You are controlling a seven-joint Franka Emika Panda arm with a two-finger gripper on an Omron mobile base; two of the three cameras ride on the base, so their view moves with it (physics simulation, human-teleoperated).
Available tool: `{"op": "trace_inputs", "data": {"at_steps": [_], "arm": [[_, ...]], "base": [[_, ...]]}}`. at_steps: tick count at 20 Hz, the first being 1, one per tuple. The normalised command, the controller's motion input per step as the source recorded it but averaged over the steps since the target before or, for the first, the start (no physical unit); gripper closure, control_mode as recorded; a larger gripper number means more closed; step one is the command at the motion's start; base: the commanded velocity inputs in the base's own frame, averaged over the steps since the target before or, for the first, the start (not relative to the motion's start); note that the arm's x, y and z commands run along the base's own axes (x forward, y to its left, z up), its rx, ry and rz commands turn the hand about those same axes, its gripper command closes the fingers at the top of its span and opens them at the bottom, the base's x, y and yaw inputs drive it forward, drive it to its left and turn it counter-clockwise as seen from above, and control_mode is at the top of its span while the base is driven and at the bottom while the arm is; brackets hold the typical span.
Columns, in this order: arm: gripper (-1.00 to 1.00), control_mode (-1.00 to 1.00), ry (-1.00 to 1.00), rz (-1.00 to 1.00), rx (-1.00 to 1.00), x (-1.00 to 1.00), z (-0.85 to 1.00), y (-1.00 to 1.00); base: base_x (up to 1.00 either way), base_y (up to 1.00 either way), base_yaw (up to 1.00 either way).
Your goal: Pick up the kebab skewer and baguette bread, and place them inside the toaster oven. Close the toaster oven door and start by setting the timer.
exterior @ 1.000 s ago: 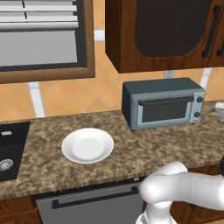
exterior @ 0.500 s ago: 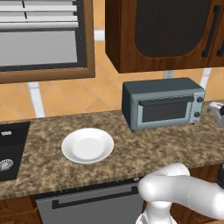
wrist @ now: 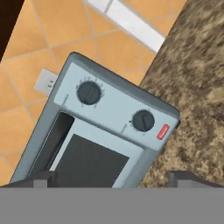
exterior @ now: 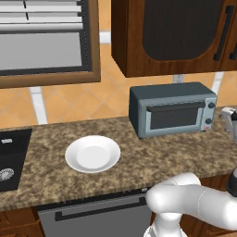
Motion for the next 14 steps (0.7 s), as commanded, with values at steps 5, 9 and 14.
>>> {"op": "trace_inputs", "data": {"at_steps": [5,9,14], "arm": [[-1.00,-1.00,0.00,0.00,0.11,0.00,0.00,0.00],[-1.00,-1.00,0.00,0.00,0.08,0.00,0.00,0.03],[-1.00,-1.00,0.00,0.00,0.06,0.00,0.00,0.08]], "base": [[0.00,0.00,0.00],[0.00,0.00,0.00],[0.00,0.00,0.00]]}}
